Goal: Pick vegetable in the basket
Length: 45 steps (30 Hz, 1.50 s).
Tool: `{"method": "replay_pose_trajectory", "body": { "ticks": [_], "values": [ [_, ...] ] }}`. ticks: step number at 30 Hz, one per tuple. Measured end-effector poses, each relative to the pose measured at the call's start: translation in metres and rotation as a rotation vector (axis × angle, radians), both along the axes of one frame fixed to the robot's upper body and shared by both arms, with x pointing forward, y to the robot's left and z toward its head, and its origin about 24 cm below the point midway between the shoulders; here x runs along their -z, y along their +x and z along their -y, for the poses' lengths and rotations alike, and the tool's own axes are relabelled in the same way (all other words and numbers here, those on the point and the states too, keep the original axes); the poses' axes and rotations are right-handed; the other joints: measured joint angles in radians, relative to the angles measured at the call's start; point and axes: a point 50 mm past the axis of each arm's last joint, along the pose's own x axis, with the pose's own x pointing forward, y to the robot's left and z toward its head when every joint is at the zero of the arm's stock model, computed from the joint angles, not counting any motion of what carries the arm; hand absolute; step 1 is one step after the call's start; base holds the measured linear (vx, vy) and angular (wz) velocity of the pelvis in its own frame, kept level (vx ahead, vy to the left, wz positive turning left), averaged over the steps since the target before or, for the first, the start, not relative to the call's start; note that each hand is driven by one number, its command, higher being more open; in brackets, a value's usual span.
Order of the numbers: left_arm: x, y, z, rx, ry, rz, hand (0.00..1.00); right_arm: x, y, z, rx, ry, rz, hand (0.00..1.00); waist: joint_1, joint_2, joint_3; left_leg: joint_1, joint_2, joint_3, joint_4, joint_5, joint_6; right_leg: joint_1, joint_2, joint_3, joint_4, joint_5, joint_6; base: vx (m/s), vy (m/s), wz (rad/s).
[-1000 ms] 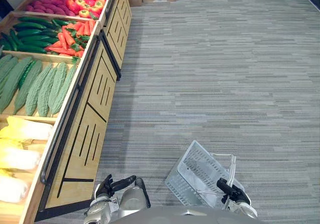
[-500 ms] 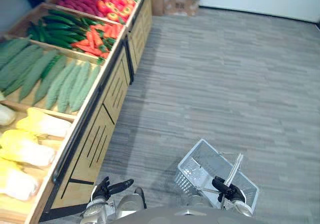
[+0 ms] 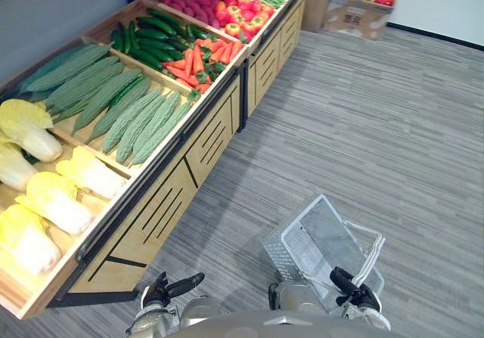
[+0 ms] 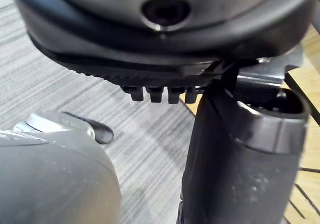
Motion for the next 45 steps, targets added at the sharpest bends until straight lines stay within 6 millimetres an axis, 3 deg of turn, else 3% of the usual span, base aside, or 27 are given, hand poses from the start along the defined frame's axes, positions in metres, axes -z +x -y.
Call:
{"method": "replay_pose_trajectory", "body": {
  "ticks": [5,10,13,14,15,17,18,21,24,29,37,38,39,40,42,43,44,45],
  "values": [
    [-0.006,0.026,0.017,0.047,-0.035,0.077,1.00,0.003,-0.001,-0.011,0.012,0.033,-0.010,0.00,0.017,-0.008,-0.003,-0.058,0.018,-0.083,-0.016,0.037,-0.021,0.019,-0.002,-0.103,-0.001,-0.006,-0.006,0.16,-0.115,0.84],
    [-0.008,0.032,0.016,0.057,-0.035,0.098,1.00,0.006,-0.006,-0.014,0.017,0.045,-0.041,0.00,0.015,-0.035,-0.014,-0.088,-0.015,-0.095,-0.017,0.111,-0.009,0.092,-0.042,-0.196,-0.020,-0.006,-0.007,0.08,-0.060,1.07],
    [-0.009,0.034,0.015,0.093,-0.021,0.099,1.00,0.005,0.001,-0.014,0.032,0.047,-0.030,0.00,0.014,-0.044,-0.011,-0.123,-0.041,0.038,-0.063,0.210,0.026,0.117,-0.092,-0.295,-0.045,-0.003,-0.007,-0.01,-0.010,1.21],
    [-0.009,0.033,0.016,0.106,-0.020,0.092,1.00,0.005,0.002,-0.012,0.045,0.043,-0.023,0.00,0.013,-0.035,-0.008,-0.128,-0.041,0.162,-0.077,0.218,0.049,0.135,-0.101,-0.345,-0.064,-0.003,-0.008,-0.02,0.026,1.14],
    [-0.008,0.033,0.018,0.115,-0.024,0.082,1.00,0.004,0.001,-0.009,0.065,0.034,-0.021,0.00,0.007,-0.028,-0.003,-0.138,-0.029,0.341,-0.046,0.189,0.084,0.154,-0.108,-0.398,-0.073,-0.006,-0.013,-0.02,0.038,1.17],
    [-0.006,0.030,0.017,0.139,-0.018,0.063,1.00,0.004,-0.002,-0.005,0.098,0.023,-0.025,0.00,-0.010,-0.025,0.005,-0.149,-0.030,0.507,-0.010,0.198,0.116,0.187,-0.136,-0.463,-0.069,-0.013,-0.022,-0.04,0.091,1.18],
    [-0.006,0.028,0.017,0.143,-0.018,0.056,1.00,0.004,-0.004,0.000,0.113,0.013,-0.028,0.00,-0.018,-0.020,0.002,-0.162,-0.047,0.543,0.000,0.216,0.141,0.200,-0.151,-0.490,-0.072,-0.012,-0.021,-0.06,0.129,1.12],
    [-0.006,0.028,0.016,0.152,-0.011,0.054,1.00,0.003,-0.004,0.004,0.129,0.002,-0.028,0.00,-0.009,-0.008,-0.003,-0.167,-0.086,0.507,-0.061,0.232,0.163,0.206,-0.159,-0.510,-0.104,-0.023,-0.003,-0.05,0.115,0.67],
    [-0.003,0.024,0.013,0.135,-0.015,0.020,1.00,0.002,0.001,0.002,0.115,0.000,-0.020,0.00,-0.011,-0.013,0.009,-0.140,-0.138,0.480,-0.198,0.302,0.170,0.221,-0.158,-0.513,-0.170,-0.031,0.013,-0.11,0.096,0.36],
    [-0.004,0.022,0.009,0.163,0.012,0.010,1.00,0.002,0.001,0.002,0.095,-0.011,-0.027,0.00,-0.011,-0.005,0.014,-0.126,-0.145,0.498,-0.207,0.295,0.167,0.232,-0.159,-0.495,-0.193,-0.025,0.042,-0.09,0.095,-0.02],
    [-0.003,0.019,0.003,0.138,0.018,-0.002,1.00,0.005,-0.004,-0.005,0.044,-0.002,-0.060,0.00,-0.011,-0.008,0.015,-0.116,-0.172,0.543,-0.207,0.259,0.203,0.232,-0.178,-0.443,-0.218,-0.012,0.078,0.04,0.074,-0.12],
    [-0.003,0.019,0.002,0.134,0.020,-0.003,1.00,0.005,-0.006,-0.006,0.045,0.000,-0.065,0.00,-0.011,-0.015,0.014,-0.110,-0.185,0.550,-0.207,0.245,0.205,0.234,-0.196,-0.443,-0.211,-0.020,0.093,0.14,0.088,0.01],
    [-0.003,0.018,0.000,0.131,0.024,-0.004,1.00,0.006,-0.009,-0.006,0.046,0.002,-0.075,0.00,-0.011,-0.029,0.017,-0.092,-0.206,0.568,-0.207,0.218,0.211,0.245,-0.228,-0.451,-0.193,-0.028,0.135,0.16,0.098,0.06],
    [-0.004,0.018,-0.001,0.132,0.028,-0.005,1.00,0.007,-0.012,-0.006,0.049,0.003,-0.084,0.00,-0.011,-0.041,0.019,-0.078,-0.217,0.577,-0.206,0.197,0.212,0.255,-0.247,-0.457,-0.176,-0.030,0.157,0.21,0.084,0.15],
    [-0.003,0.017,-0.003,0.140,0.035,-0.014,1.00,0.006,-0.017,0.000,0.069,-0.022,-0.080,0.00,-0.018,-0.045,0.019,-0.057,-0.224,0.564,-0.150,0.158,0.231,0.172,-0.312,-0.407,0.122,0.016,0.187,0.24,0.079,0.27],
    [-0.003,0.017,-0.004,0.143,0.040,-0.015,1.00,0.005,-0.015,0.002,0.079,-0.025,-0.069,0.00,-0.019,-0.039,0.020,-0.056,-0.217,0.552,-0.118,0.138,0.231,0.134,-0.322,-0.370,0.216,0.055,0.184,0.28,0.068,0.47],
    [-0.004,0.016,-0.008,0.144,0.050,-0.019,1.00,0.004,-0.013,0.003,0.089,-0.025,-0.058,0.00,-0.033,-0.039,0.029,-0.054,-0.189,0.523,-0.050,0.092,0.233,0.074,-0.313,-0.295,0.344,0.055,0.184,0.28,0.035,0.50],
    [-0.004,0.015,-0.010,0.145,0.057,-0.025,1.00,0.004,-0.013,0.002,0.093,-0.022,-0.055,0.00,-0.037,-0.037,0.031,-0.052,-0.177,0.507,-0.024,0.076,0.230,0.062,-0.303,-0.274,0.376,0.039,0.165,0.27,-0.001,0.64]
  ]
}}
